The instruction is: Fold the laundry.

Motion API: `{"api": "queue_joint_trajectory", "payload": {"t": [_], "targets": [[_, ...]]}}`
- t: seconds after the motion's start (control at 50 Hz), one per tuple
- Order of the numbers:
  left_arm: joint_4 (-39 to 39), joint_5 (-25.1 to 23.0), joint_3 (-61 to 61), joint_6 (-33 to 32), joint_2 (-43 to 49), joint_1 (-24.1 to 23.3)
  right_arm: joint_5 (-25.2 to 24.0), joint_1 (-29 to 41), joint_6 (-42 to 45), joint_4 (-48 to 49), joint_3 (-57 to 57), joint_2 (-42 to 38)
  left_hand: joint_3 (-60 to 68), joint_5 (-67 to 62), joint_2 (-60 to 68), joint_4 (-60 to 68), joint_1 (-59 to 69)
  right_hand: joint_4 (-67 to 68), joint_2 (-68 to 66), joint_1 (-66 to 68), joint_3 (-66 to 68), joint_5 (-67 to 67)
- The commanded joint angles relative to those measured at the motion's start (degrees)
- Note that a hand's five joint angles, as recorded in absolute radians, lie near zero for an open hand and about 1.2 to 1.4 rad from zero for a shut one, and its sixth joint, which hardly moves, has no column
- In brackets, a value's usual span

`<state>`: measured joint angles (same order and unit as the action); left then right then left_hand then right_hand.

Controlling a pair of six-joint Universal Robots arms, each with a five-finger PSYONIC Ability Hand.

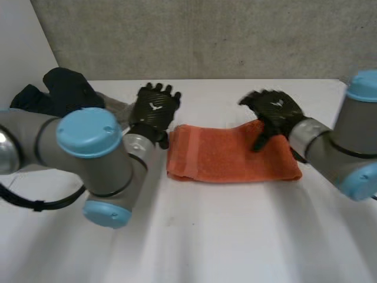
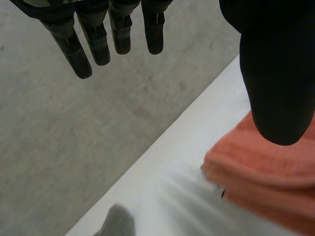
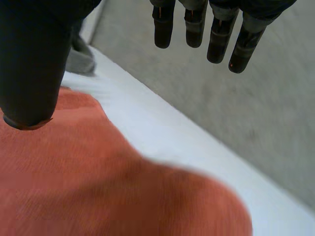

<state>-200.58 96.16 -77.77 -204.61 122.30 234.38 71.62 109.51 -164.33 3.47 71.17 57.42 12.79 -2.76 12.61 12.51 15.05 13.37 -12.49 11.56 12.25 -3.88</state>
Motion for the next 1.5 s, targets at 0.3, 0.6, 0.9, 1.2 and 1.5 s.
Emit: {"api": "queue_joint_trajectory", "payload": {"t": [0.3, 0.6, 0.9, 1.2, 1.5], "targets": [[0.7, 0.2, 4.2, -0.3, 6.2, -3.2, 7.8, -12.3, 19.4, 3.9, 15.0, -2.1, -1.4, 1.4, -1.2, -1.1, -3.7, 66.6, -67.5, 68.4, 67.8, -66.1], [0.7, 0.5, -2.8, 0.2, -4.3, -0.5, 9.0, 3.6, 23.4, 1.5, 2.1, 0.9, -1.6, 1.5, -1.4, -1.3, -3.8, 66.6, -67.5, 68.4, 67.8, -66.1], [0.5, 2.5, -0.7, 0.2, -4.4, 1.6, -3.0, 16.3, 30.6, -0.4, -3.0, -6.3, -1.7, 1.7, -1.6, -1.5, -4.0, -3.4, 2.5, -1.6, -2.2, 3.9], [3.2, -4.2, 14.4, 10.9, 6.4, -2.6, 4.6, 0.0, -11.5, -5.1, 1.5, 5.2, 2.0, -2.0, 2.1, 2.2, -0.3, -3.4, 2.5, -1.6, -2.2, 3.9], [8.2, -11.6, 29.8, 16.3, 21.0, -6.1, 7.7, -2.3, -12.3, -9.1, -0.2, 0.6, 8.2, -8.2, 8.4, 8.5, 5.9, -3.4, 2.5, -1.6, -2.2, 3.9]]}}
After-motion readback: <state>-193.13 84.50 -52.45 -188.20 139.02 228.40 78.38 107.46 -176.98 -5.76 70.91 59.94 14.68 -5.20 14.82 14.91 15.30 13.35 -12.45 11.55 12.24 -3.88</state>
